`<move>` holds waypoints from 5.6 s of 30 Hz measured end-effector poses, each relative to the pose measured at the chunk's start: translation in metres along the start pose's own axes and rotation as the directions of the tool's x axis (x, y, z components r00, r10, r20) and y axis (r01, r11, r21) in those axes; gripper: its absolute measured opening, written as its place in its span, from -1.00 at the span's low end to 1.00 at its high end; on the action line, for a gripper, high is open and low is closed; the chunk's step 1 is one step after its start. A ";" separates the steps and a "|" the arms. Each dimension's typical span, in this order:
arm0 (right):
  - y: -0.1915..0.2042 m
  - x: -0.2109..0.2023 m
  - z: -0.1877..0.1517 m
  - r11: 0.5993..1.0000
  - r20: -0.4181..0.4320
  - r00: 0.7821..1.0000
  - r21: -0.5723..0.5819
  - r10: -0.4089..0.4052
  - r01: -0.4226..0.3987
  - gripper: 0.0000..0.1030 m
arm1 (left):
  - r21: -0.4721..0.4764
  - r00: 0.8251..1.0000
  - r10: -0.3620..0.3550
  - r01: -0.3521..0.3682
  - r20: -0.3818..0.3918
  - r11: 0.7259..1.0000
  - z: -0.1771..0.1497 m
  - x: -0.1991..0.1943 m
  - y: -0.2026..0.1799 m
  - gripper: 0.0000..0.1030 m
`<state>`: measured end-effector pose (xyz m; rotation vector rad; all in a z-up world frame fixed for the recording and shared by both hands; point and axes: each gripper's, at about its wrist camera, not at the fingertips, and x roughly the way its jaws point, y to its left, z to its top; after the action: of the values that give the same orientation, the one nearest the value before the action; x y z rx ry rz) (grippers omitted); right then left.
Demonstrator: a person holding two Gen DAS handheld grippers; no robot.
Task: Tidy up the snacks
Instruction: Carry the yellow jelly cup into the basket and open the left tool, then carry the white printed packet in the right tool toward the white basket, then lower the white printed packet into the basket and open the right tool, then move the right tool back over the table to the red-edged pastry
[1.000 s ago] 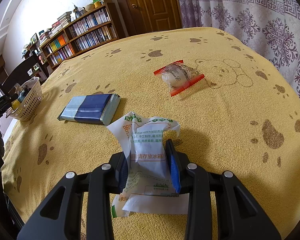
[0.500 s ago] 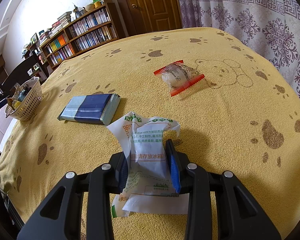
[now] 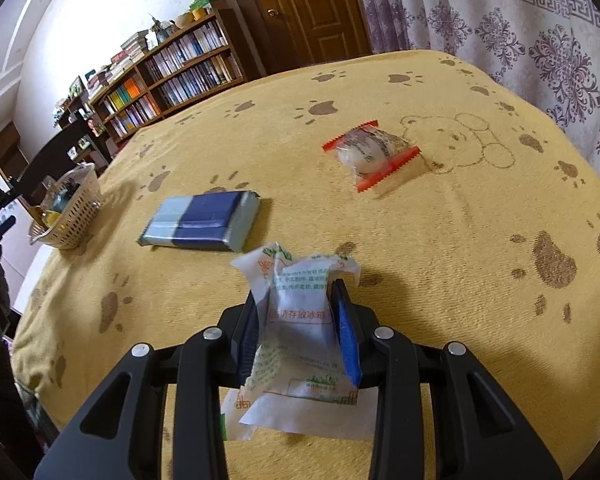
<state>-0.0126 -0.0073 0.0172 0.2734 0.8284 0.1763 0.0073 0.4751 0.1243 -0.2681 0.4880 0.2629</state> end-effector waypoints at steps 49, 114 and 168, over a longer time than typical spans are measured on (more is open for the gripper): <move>0.045 -0.020 -0.001 0.989 0.050 0.992 -0.096 -0.112 0.116 0.29 | -0.076 0.999 -0.023 0.025 0.026 0.997 0.014 -0.012 0.021 0.80; 0.396 0.134 0.154 0.908 -0.204 0.939 -0.261 0.278 -0.326 -0.41 | -0.170 0.993 -0.013 0.034 0.119 0.985 0.029 -0.035 0.059 0.80; 0.243 0.109 0.119 0.965 -0.180 0.962 -0.125 0.205 -0.229 -0.19 | -0.060 0.994 -0.054 0.059 0.091 0.996 0.021 -0.042 0.011 0.80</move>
<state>0.1369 0.2317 0.0918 0.2150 0.9448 0.4689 -0.0231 0.4846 0.1603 -0.3293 0.3839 0.2343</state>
